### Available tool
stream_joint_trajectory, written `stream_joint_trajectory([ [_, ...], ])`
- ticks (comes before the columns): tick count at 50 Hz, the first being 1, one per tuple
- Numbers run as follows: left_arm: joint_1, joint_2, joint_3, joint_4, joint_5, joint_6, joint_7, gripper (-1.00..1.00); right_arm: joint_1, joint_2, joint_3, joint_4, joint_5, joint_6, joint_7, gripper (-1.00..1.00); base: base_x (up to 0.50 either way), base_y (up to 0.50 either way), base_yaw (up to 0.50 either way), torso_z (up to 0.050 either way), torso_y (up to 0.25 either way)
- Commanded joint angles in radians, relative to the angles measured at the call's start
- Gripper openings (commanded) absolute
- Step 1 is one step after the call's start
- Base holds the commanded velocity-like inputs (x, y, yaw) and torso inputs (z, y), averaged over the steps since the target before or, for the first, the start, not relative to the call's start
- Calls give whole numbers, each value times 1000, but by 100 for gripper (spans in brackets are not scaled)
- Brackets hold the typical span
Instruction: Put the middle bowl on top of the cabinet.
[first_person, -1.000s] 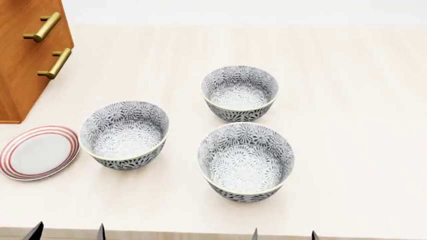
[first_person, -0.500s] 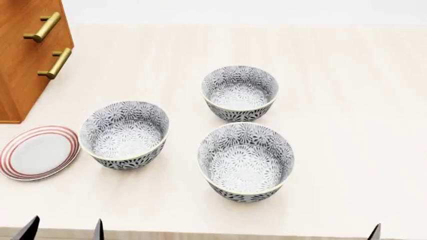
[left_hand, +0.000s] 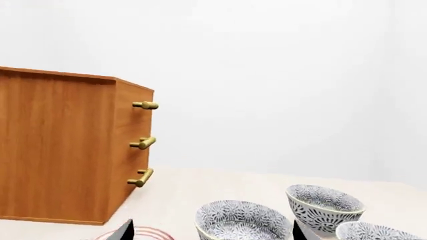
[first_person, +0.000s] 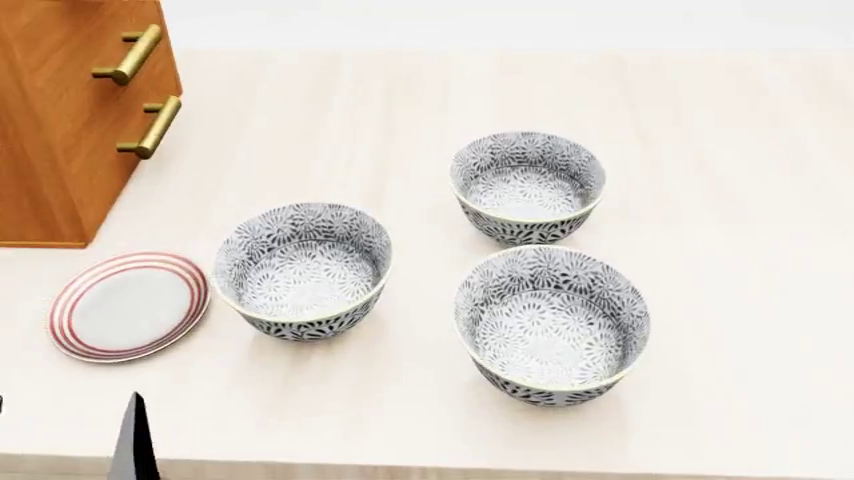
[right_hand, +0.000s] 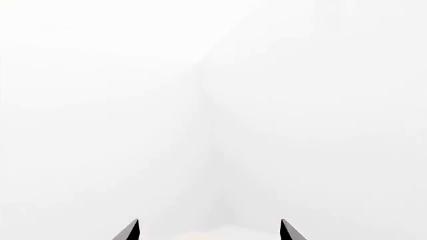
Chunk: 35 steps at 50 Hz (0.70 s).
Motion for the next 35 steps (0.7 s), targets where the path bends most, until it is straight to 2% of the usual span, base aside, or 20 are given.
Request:
stream_joint_trajectory([
  [1,27,4,-77,210,-63,15,-86,100,-39,0,31,-21,12,-40,28,100,0,0,0,0,0],
  [4,-9,7,-108,243,-104,-28,-128,100,-41,6,30,-25,-3,-27,39,100,0,77,0,0,0],
  [27,-16,-15,-110,238,-124,-43,-184,100,-60,28,28,-30,-3,-35,74,100,0,500,0,0,0],
  [35,-22,-24,-110,227,-140,-43,-191,100,-59,34,25,-30,1,-34,88,100,0,18,0,0,0],
])
